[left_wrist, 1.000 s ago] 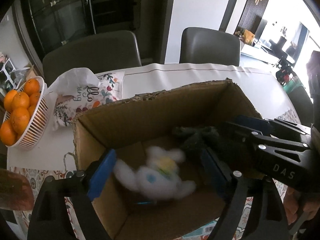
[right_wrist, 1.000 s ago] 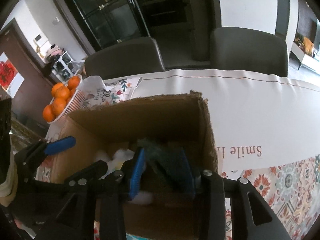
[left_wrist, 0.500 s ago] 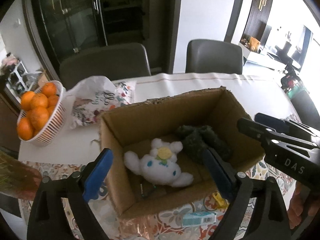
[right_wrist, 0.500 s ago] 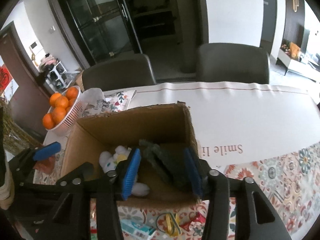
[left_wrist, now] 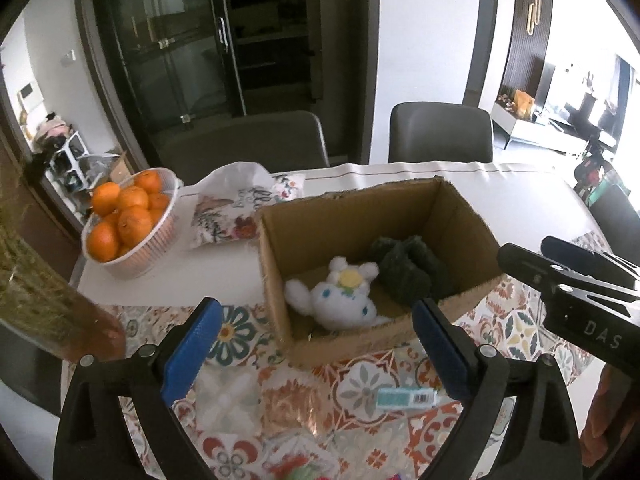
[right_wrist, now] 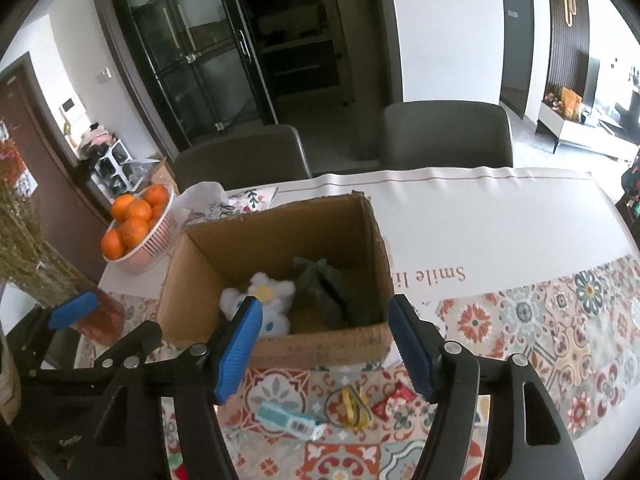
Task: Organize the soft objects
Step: 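Move both tools back toward the red strawberry plush and pink candy packet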
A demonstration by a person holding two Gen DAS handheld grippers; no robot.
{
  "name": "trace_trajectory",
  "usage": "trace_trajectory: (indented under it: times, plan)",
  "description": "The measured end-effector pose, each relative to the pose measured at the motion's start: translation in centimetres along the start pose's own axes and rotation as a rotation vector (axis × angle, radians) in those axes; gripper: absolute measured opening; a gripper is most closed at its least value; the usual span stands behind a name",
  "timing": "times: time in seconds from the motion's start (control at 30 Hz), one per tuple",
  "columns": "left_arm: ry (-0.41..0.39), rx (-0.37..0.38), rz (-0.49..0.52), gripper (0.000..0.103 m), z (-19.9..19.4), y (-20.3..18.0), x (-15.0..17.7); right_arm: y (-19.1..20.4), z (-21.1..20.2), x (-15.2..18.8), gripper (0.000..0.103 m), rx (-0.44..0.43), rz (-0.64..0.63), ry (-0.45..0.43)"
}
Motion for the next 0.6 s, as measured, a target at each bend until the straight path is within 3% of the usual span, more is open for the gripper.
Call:
trace_trajectory:
  times: [0.23, 0.6]
  plan:
    - [0.018, -0.01, -0.047, 0.099, -2.3, 1.3, 2.3, 1.5, -1.9, 1.6, 0.075, 0.01, -0.009, -0.012]
    - [0.074, -0.052, -0.076, 0.099, -4.3, 2.8, 6.4, 2.7, -2.6, 5.6, 0.076, -0.005, -0.011, 0.041]
Point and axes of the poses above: each gripper's, at about its wrist camera, not at the fingertips, and z roughly the way its jaws point, y to its left, x to its underside, the point moved 5 cm from there along z, roughly the way its jaws point, and after that the axes turned 2 degrees about -x, right-handed, at the moved point
